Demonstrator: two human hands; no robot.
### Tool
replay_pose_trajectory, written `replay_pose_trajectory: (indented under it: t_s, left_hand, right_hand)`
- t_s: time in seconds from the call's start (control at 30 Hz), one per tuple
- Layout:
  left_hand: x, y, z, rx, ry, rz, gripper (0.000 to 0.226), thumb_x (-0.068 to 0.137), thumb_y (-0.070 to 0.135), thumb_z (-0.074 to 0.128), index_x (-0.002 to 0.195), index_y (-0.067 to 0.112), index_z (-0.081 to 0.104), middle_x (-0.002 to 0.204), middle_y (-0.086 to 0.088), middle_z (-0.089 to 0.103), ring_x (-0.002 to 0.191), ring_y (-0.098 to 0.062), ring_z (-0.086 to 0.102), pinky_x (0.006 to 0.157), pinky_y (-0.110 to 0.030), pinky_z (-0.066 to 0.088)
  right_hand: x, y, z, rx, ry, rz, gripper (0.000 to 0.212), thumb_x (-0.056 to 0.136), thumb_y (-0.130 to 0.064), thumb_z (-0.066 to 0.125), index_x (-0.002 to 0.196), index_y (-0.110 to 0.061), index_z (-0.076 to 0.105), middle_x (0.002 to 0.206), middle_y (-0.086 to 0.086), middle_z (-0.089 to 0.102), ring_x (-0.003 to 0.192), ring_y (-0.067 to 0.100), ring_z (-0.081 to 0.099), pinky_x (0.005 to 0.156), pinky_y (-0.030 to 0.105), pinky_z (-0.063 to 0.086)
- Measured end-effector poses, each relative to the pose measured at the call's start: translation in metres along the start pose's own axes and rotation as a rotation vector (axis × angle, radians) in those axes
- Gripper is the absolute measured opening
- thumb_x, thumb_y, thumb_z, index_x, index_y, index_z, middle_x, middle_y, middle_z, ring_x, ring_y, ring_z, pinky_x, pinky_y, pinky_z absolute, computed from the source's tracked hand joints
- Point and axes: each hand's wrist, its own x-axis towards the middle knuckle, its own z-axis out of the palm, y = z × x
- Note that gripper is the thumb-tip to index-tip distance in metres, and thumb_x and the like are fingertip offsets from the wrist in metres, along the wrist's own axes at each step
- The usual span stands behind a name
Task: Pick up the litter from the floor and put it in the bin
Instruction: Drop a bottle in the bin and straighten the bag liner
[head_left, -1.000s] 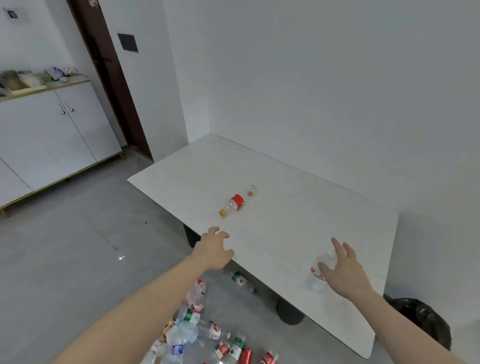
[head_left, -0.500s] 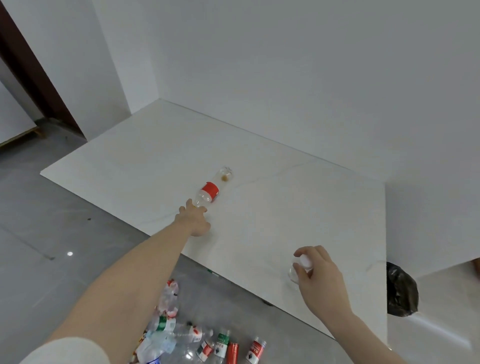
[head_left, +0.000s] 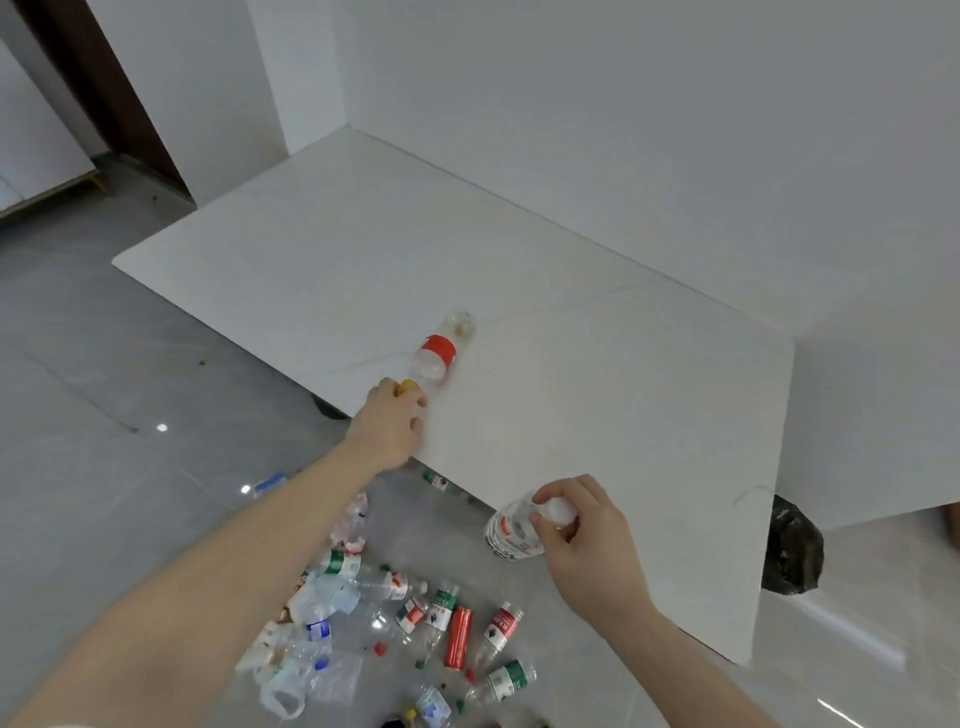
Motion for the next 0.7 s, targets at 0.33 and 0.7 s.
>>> replay_pose_trajectory:
  t_s: [0.33, 0.7]
  left_hand:
    - [-0.301, 0.071, -0.021, -0.004, 0.250, 0.115, 0.017, 0.100, 0.025, 0.050, 0.117, 0.028, 0.052, 0.102, 0.007, 0.043, 0.092, -0.013, 0.042, 0.072, -0.032, 0.049]
    - [-0.511, 0.193, 0.077, -0.160, 0.221, -0.113, 0.017, 0.096, 0.035, 0.064, 0.108, 0.040, 0.052, 0.073, 0.019, 0.056, 0.060, -0.003, 0.051, 0.055, -0.020, 0.038]
  right_hand:
    - [-0.124, 0.048, -0.048, -0.032, -0.138, -0.075, 0.027, 0.088, -0.014, 0.070, 0.087, -0.039, 0.061, 0.097, -0.019, 0.057, 0.091, -0.003, 0.057, 0.069, 0.010, 0.042]
    - [-0.281, 0.134, -0.105, -0.149, -0.344, -0.152, 0.016, 0.084, -0.018, 0.072, 0.090, -0.032, 0.066, 0.094, -0.016, 0.059, 0.086, 0.003, 0.057, 0.071, 0.013, 0.039]
